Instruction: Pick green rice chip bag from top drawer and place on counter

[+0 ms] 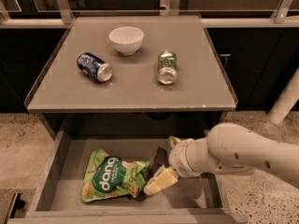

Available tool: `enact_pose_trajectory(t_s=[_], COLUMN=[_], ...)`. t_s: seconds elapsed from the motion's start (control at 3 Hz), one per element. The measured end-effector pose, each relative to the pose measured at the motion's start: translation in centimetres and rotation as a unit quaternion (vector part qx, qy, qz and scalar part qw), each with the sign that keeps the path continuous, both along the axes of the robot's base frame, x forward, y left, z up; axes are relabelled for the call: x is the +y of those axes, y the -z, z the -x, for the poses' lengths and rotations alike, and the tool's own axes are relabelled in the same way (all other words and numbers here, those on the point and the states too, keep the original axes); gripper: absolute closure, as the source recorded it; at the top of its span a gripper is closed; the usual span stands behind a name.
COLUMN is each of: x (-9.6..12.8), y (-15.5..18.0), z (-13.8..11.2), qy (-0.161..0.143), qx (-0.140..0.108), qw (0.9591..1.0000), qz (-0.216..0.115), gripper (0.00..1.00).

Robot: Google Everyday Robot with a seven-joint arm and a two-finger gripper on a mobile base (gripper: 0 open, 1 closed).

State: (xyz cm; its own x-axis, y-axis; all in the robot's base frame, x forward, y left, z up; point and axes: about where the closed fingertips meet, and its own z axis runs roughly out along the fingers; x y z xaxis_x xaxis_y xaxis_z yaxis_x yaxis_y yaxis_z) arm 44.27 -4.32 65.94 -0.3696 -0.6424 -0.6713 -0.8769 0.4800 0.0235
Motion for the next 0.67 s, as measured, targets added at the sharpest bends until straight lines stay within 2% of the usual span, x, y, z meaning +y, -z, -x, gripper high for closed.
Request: enact_pose_trajectory(t_s=[0.33,0.67], x=[2.9,6.2], y=[0.8,1.6], z=[0.0,0.3], qy=[-0.04,-0.079], qx=[-0.001,0.002], qw=[0.999,0.9962], qz=[-0.019,-0.037], gripper=[0.0,0.0])
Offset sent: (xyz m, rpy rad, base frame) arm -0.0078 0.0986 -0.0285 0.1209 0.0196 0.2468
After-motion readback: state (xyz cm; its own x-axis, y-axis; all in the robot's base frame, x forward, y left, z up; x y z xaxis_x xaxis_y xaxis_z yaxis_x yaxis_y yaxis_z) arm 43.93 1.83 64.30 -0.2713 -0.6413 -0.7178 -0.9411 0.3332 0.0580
